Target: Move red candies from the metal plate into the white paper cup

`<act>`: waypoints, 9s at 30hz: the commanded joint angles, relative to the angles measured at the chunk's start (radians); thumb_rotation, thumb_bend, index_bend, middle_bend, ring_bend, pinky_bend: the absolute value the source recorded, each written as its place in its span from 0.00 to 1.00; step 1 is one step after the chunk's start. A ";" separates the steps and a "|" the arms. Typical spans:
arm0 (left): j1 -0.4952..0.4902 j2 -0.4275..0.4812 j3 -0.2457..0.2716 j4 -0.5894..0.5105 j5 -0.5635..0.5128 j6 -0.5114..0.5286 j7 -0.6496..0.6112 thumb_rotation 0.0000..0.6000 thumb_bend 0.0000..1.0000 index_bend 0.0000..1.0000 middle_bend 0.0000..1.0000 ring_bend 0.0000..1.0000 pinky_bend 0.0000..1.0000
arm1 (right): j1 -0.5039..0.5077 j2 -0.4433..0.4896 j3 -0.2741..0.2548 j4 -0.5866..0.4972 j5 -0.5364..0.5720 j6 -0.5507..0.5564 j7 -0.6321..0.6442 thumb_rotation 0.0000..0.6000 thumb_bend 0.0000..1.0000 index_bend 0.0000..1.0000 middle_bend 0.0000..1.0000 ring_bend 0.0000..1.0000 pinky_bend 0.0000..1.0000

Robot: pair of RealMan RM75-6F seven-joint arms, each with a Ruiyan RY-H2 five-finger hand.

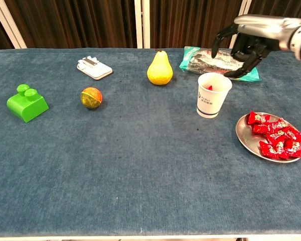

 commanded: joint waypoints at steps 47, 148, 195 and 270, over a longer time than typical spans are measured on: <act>0.002 -0.006 0.002 0.004 -0.007 0.000 0.008 1.00 0.00 0.00 0.00 0.00 0.00 | -0.141 -0.039 -0.167 0.119 -0.117 -0.041 0.009 1.00 0.61 0.73 0.96 1.00 1.00; 0.003 -0.012 0.008 0.013 -0.001 -0.002 -0.032 1.00 0.00 0.00 0.00 0.00 0.00 | -0.032 0.045 -0.019 0.027 -0.178 -0.008 0.058 1.00 0.48 0.65 0.96 1.00 1.00; -0.003 -0.026 0.003 0.023 0.004 0.000 -0.025 1.00 0.00 0.00 0.00 0.00 0.00 | -0.219 0.151 -0.232 -0.013 -0.164 0.030 -0.028 1.00 0.48 0.53 0.96 1.00 1.00; 0.002 -0.024 -0.006 0.037 -0.016 -0.003 -0.032 1.00 0.00 0.00 0.00 0.00 0.00 | 0.008 0.023 0.023 0.020 -0.027 -0.096 0.035 1.00 0.51 0.70 0.96 1.00 1.00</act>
